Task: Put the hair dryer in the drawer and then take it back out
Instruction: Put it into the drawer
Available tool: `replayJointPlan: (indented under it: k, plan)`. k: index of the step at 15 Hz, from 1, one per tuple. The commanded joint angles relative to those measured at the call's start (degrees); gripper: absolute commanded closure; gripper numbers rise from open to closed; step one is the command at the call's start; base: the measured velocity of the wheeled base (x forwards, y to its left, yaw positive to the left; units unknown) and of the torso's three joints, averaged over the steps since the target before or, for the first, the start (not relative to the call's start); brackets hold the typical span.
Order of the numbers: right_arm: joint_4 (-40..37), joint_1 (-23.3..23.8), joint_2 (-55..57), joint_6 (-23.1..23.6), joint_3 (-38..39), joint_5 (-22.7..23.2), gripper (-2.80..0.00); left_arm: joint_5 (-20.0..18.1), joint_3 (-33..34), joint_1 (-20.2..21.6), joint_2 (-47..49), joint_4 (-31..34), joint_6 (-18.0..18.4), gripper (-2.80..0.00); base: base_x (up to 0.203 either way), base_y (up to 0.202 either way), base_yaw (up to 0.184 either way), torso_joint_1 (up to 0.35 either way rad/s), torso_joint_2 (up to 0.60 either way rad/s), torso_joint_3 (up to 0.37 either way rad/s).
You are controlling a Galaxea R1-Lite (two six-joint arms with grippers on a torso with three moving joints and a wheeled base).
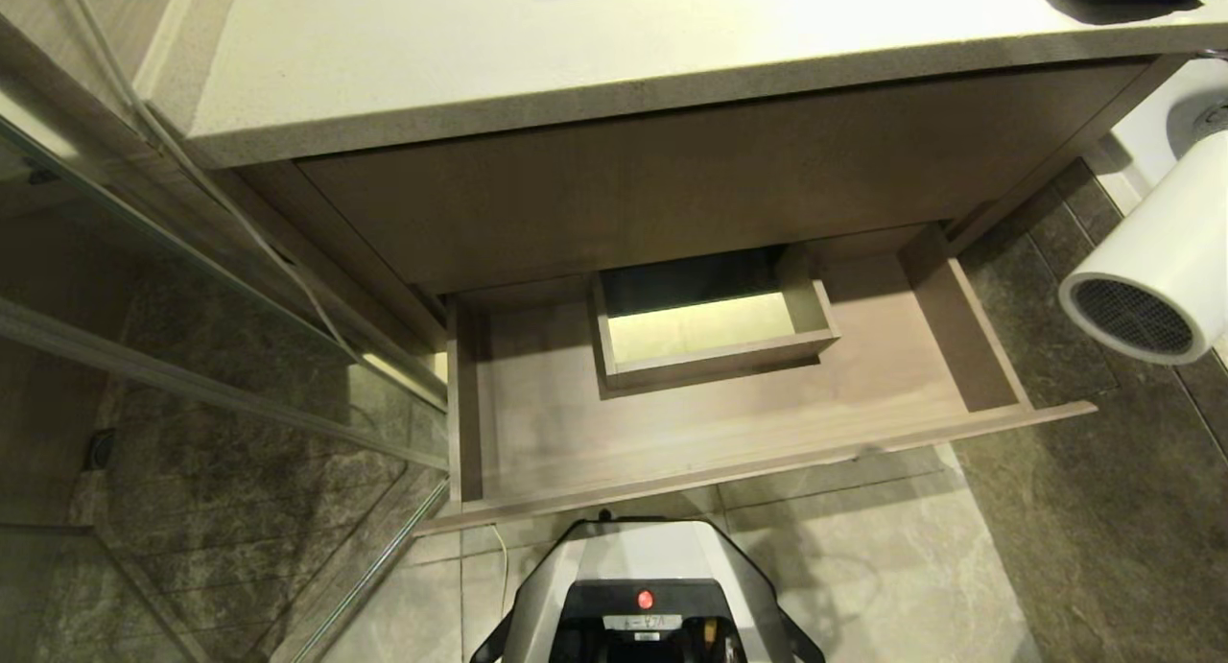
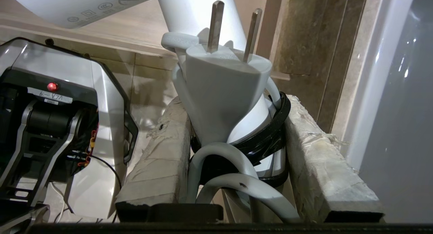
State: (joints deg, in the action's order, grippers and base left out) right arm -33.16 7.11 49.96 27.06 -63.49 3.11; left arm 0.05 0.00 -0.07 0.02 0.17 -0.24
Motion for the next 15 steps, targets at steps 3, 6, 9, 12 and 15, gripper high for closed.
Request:
replayJointPlan:
  k: [3,6,9,12,15]
  plan:
    - [1.2,0.0,-1.4,0.2,2.2,0.0,0.0,0.0,0.0,0.0,0.0,0.0,0.0,0.0,0.0,0.0,0.0,-0.216,0.36,0.142]
    - [1.4,0.0,-1.4,0.2,2.5,0.1,0.0,0.0,0.1,0.0,0.0,0.0,0.0,0.0,0.0,0.0,0.0,-0.254,0.4,0.152]
    - [1.7,0.0,-1.4,0.2,2.6,0.0,0.0,0.0,0.0,0.0,0.0,0.0,0.0,0.0,0.0,0.0,0.0,-0.346,0.53,0.181]
    - [1.9,0.0,-1.4,0.2,3.1,0.0,0.0,0.0,0.0,0.0,0.0,0.0,0.0,0.0,0.0,0.0,0.0,-0.367,0.54,0.172]
    - [3.0,0.0,-1.4,0.2,3.8,0.0,0.0,0.0,0.1,0.0,0.0,0.0,0.0,0.0,0.0,0.0,0.0,-0.291,0.44,0.146]
